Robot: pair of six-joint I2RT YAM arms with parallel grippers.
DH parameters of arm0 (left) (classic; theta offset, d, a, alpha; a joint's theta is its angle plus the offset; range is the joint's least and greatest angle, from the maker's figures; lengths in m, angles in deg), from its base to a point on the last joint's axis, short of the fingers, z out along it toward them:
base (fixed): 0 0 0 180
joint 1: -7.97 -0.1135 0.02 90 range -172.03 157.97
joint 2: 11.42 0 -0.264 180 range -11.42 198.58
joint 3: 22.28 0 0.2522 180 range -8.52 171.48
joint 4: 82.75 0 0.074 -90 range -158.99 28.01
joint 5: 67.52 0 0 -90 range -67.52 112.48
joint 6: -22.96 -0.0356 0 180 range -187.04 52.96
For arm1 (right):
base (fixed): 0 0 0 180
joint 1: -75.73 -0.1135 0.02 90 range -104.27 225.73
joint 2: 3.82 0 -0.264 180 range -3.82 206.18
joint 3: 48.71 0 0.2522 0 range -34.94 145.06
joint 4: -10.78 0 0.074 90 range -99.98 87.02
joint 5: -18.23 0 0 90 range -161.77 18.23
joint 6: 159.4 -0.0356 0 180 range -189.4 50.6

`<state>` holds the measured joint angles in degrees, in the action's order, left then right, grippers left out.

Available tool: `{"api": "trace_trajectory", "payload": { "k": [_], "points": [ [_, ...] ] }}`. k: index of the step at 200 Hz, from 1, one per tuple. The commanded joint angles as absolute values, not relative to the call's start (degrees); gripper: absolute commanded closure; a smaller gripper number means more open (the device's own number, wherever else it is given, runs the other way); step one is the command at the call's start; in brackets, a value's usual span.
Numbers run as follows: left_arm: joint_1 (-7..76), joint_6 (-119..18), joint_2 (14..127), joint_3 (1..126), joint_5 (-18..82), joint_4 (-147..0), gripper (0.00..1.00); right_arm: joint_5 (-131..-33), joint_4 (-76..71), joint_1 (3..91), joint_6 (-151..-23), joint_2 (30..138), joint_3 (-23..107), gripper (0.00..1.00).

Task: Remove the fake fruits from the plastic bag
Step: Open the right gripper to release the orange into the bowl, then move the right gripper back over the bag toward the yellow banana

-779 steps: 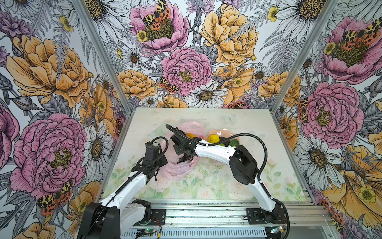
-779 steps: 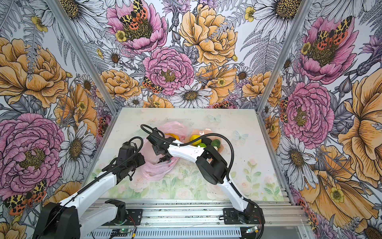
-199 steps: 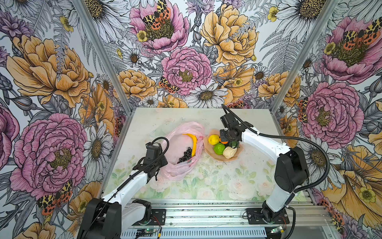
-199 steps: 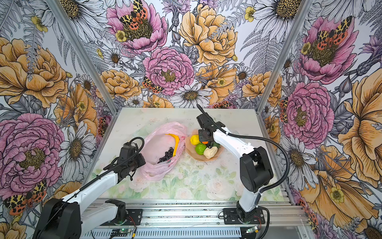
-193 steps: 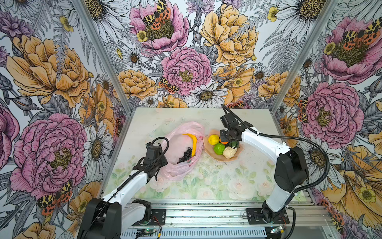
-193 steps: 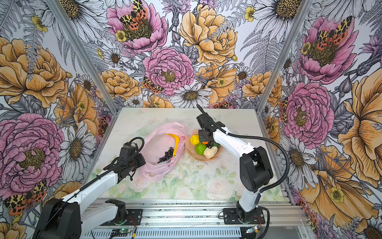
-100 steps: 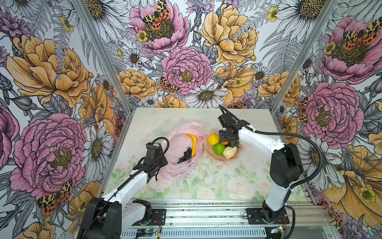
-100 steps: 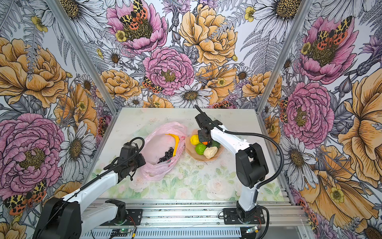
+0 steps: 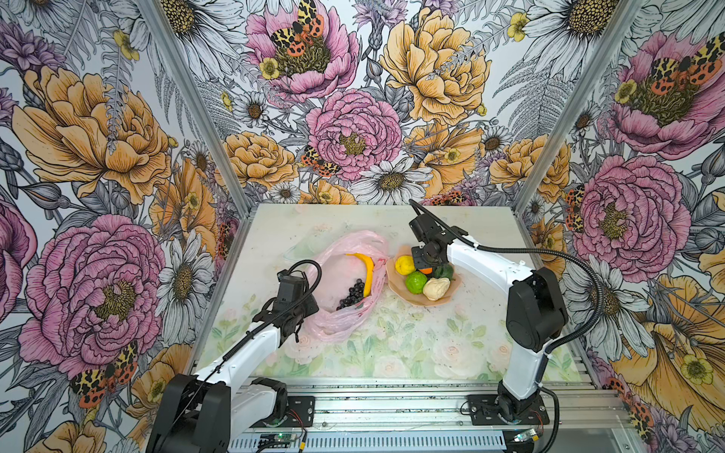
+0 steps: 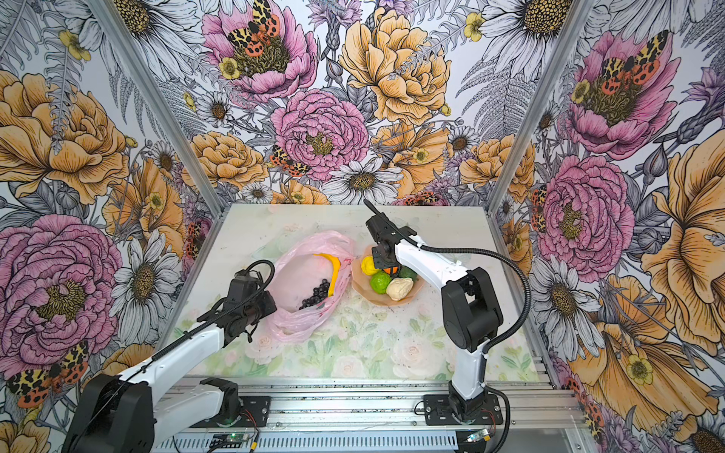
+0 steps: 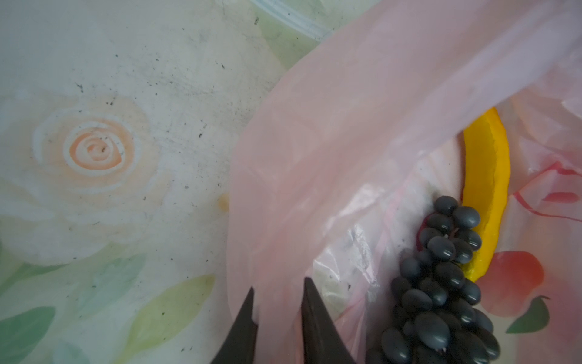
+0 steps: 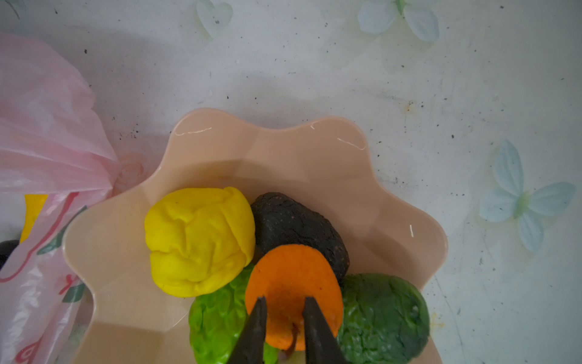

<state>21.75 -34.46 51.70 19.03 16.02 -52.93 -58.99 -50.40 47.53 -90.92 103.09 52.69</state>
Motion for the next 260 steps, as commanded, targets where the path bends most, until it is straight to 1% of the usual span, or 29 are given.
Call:
{"api": "trace_trajectory", "payload": {
  "k": [1,41,87,129,149,170,186,217,246,260],
  "points": [
    [22.3,-35.4,51.3,20.6,14.8,-53.6,0.76,-57.0,-50.6,47.0,-90.4,102.9,54.1,0.73],
    [22.6,-35.5,50.2,20.1,14.7,-53.8,0.76,-55.6,-50.6,46.3,-89.7,101.8,53.7,0.69],
    [22.7,-35.6,50.2,20.1,14.8,-53.9,0.77,-53.9,-50.5,45.6,-89.4,100.3,53.5,0.54],
    [22.8,-35.6,50.2,20.1,14.8,-53.9,0.77,-54.1,-50.5,44.7,-89.0,98.6,53.7,0.46],
    [22.8,-35.6,50.2,20.1,14.9,-53.8,0.78,-53.4,-50.4,42.3,-87.1,96.4,54.5,0.43],
    [22.8,-35.4,50.6,20.6,15.4,-53.2,0.84,-51.2,-48.9,36.5,-80.8,95.2,56.0,0.40],
    [23.1,-35.1,50.6,20.8,15.6,-52.9,0.88,-50.6,-48.3,32.6,-77.1,96.9,57.9,0.40],
    [23.4,-34.5,49.8,21.4,15.7,-51.0,0.90,-52.2,-48.3,26.8,-74.0,103.0,62.7,0.40],
    [24.4,-33.1,46.9,20.8,15.7,-49.9,0.92,-55.4,-48.3,24.3,-76.8,109.6,68.6,0.40],
    [24.8,-32.4,44.9,20.8,14.7,-48.4,0.98,-57.8,-48.3,24.2,-79.8,112.8,71.4,0.40]
  ]
}}
